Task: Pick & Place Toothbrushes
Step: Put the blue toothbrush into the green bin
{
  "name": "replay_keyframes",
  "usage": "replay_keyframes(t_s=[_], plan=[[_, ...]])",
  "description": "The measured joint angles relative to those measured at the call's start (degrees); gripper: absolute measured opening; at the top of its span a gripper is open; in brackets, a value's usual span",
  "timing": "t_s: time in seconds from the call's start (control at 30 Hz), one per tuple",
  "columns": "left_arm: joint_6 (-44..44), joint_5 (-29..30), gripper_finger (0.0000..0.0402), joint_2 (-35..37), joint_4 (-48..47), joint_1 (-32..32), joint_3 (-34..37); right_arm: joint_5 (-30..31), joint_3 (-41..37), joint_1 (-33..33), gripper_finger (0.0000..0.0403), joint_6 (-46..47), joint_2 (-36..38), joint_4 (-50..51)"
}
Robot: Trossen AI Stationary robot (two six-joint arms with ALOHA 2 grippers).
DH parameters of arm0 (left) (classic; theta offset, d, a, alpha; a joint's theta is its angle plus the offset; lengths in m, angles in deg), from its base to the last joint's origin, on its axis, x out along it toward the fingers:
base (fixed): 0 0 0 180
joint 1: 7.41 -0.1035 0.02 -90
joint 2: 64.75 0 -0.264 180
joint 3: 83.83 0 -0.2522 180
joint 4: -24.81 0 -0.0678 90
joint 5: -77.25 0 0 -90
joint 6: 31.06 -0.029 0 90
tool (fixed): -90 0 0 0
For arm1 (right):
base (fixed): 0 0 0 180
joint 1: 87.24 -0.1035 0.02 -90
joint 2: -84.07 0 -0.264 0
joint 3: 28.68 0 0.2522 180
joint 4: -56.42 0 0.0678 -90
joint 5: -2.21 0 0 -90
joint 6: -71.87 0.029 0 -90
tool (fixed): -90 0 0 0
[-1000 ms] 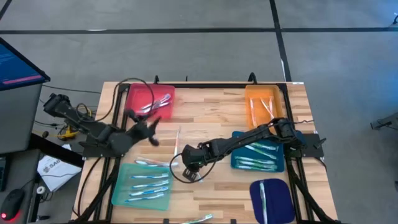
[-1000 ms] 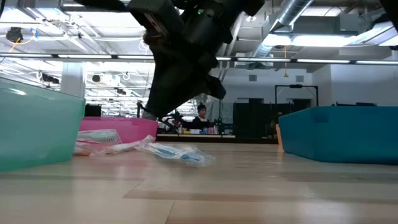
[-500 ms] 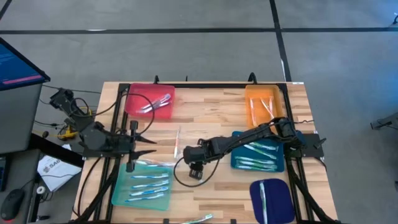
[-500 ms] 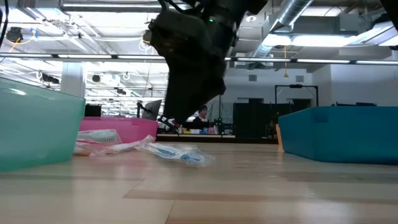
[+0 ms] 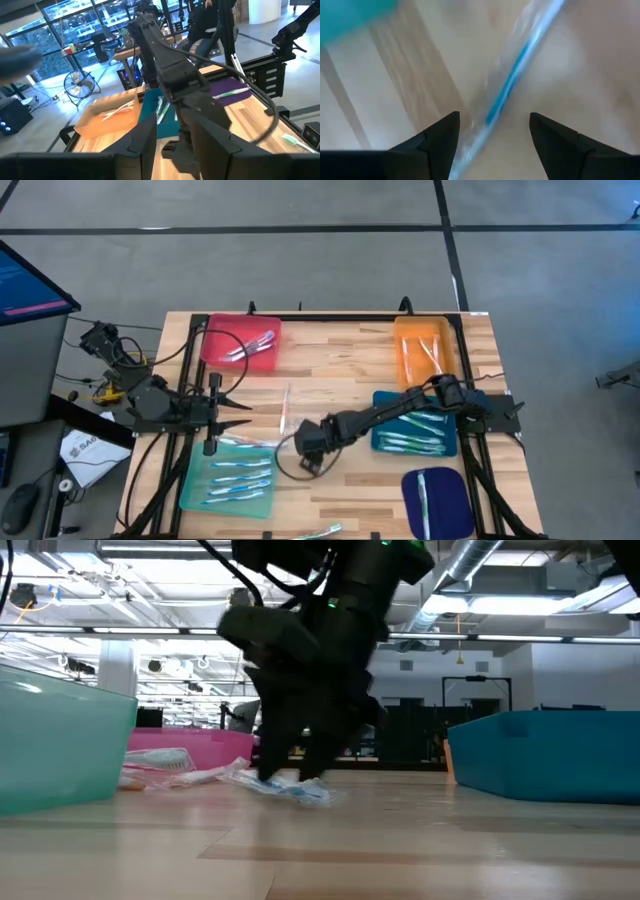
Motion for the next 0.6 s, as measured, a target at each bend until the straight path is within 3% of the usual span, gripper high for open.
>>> replay_keyframes(t_s=[0.47,0.6], plan=[[0.00,-0.04,0.0113,0.00,0.01,0.00,0.00,1.85,-0.48,-1.21,0.0215,-3.92,0.12,5.88],[-0.01,-0.07,0.0113,0.00,0.01,0.00,0.00,4.85,-0.58,-1.47,0.0202,-7.11,0.12,7.11]])
